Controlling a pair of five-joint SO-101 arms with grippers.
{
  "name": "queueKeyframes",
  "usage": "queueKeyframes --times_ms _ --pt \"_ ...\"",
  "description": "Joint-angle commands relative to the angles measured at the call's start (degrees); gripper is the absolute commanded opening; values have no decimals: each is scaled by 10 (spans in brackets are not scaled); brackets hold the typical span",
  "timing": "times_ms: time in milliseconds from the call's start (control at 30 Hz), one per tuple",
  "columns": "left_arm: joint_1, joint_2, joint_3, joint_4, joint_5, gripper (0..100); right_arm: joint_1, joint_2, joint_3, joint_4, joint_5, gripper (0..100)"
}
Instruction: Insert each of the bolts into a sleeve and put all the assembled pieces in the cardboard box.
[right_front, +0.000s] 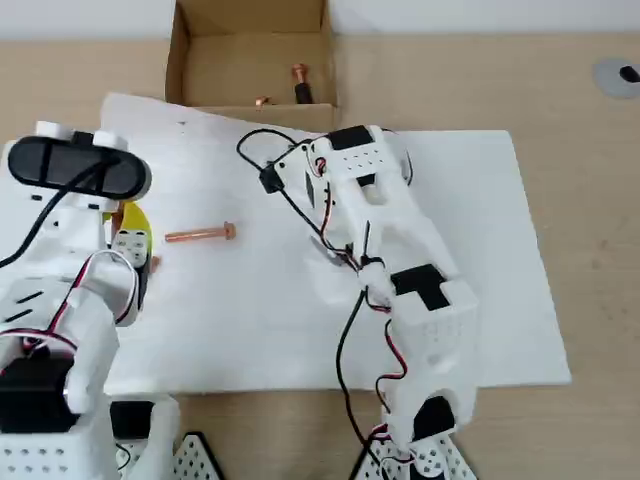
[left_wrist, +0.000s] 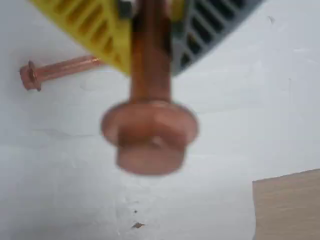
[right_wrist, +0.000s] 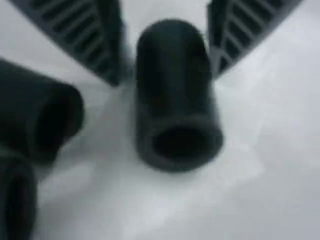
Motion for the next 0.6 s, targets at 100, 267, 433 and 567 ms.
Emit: queueKeyframes --times_ms 100,267,433,567 --pt "-8 -7 -4 -10 -4 10 -8 4 -12 43 7 62" --pt "-8 -9 -4 -10 -4 10 -3 0 -19 50 5 62" --pt "-5 -11 -8 21 -20 10 24 -54 -95 69 5 62" --pt "-7 -28 -4 26 -24 10 29 -118 -190 113 5 62"
